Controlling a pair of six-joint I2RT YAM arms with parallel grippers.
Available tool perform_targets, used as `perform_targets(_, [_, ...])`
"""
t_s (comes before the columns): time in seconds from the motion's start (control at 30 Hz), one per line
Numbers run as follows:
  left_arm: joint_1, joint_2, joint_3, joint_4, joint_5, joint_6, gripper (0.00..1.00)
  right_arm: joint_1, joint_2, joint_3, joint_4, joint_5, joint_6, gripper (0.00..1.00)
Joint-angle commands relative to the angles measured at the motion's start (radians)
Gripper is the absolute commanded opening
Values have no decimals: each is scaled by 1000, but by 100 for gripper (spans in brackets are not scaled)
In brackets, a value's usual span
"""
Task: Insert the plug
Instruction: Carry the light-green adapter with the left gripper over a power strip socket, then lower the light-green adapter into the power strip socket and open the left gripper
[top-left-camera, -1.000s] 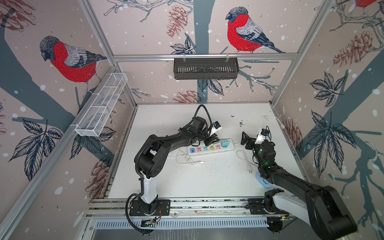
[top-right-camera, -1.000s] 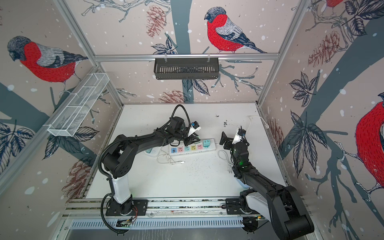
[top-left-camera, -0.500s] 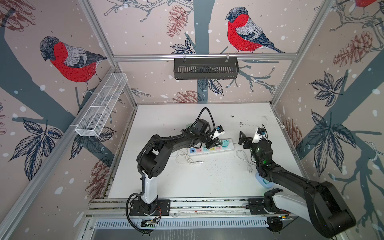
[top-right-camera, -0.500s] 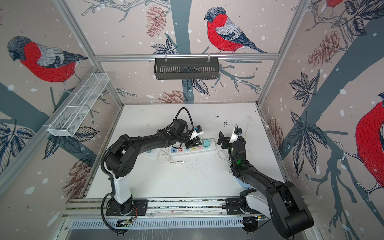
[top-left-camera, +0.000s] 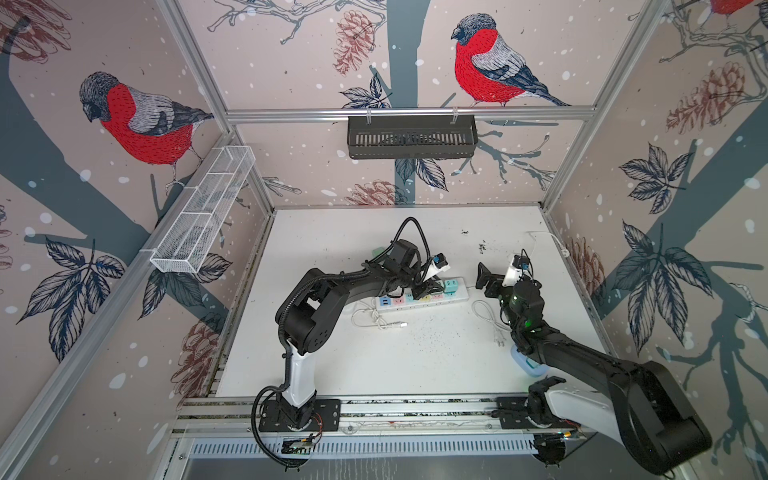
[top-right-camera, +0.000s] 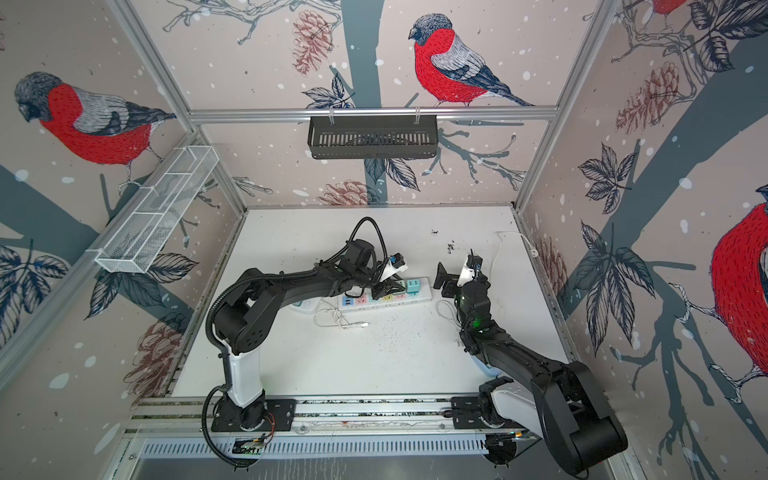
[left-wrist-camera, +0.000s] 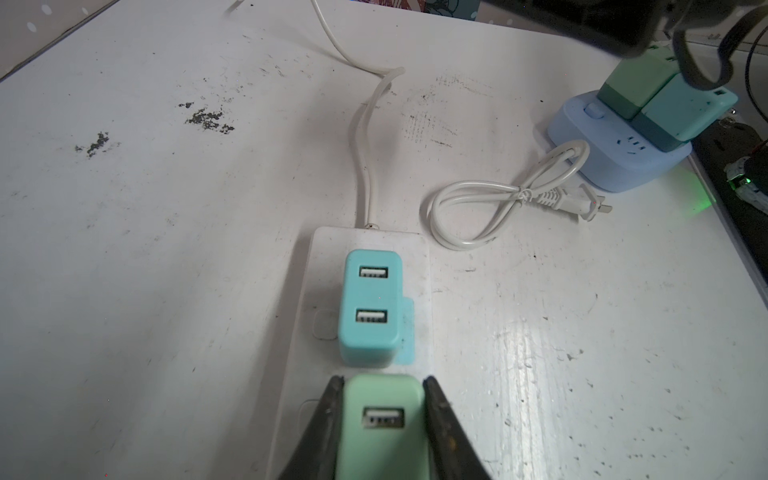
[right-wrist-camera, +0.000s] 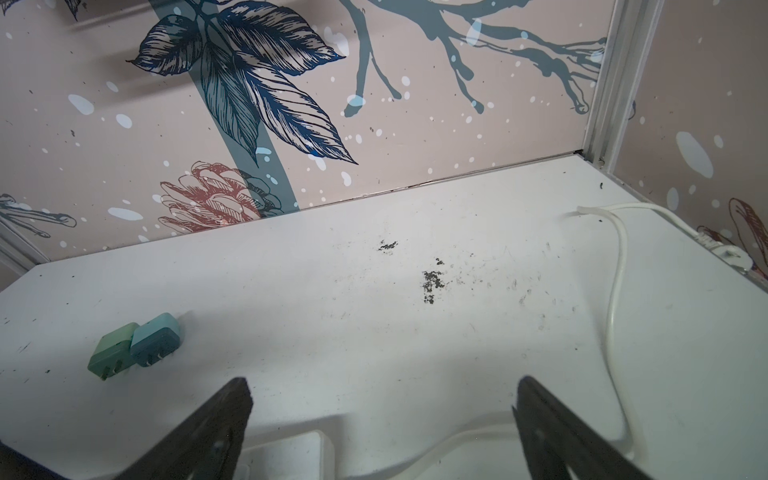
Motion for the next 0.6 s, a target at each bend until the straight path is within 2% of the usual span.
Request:
perform_targets(0.0, [-3, 5, -12, 37, 13, 22, 0, 3, -4, 2, 18, 13, -18, 100])
perform_targets(0.57, [-3, 30, -3, 39, -57, 23, 0, 17, 0, 6, 16, 28, -26, 100])
